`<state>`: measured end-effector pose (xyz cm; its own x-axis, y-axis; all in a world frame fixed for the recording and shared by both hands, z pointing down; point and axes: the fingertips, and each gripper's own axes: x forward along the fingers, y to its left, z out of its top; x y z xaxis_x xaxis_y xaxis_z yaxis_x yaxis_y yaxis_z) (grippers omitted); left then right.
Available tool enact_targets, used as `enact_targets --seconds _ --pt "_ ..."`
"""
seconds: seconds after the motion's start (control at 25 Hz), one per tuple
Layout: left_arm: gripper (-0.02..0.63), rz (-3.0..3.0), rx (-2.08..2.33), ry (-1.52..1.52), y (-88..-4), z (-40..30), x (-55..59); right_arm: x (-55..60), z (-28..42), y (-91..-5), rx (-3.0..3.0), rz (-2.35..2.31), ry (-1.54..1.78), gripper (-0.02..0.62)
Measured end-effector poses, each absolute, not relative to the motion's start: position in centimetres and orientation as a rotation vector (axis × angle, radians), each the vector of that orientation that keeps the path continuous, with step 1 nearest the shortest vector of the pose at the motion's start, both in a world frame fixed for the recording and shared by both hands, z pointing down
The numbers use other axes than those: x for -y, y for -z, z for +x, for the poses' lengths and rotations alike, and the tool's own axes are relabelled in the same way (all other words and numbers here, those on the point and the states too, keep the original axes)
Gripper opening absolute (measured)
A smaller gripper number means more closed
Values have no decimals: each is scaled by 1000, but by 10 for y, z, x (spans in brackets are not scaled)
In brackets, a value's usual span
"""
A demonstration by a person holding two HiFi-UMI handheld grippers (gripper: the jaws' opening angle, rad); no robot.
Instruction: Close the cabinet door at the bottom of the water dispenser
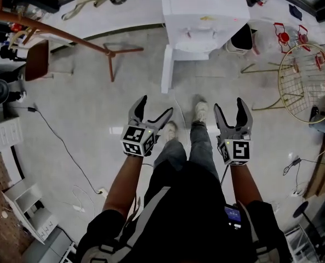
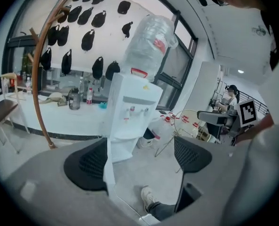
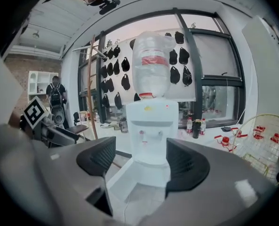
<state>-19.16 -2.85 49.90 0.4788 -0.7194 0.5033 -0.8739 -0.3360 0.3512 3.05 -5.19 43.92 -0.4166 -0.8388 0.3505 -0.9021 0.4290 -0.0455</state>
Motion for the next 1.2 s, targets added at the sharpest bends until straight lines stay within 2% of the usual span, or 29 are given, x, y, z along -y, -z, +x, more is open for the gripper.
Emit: enact_targets --seconds 0.76,1.2 --pt "437 1864 1283 -516 -764 -187 51 75 43 -642 2303 1352 -617 325" --pt "430 1734 1239 -613 -854 -196 43 61 64 -700 2243 1264 -694 305"
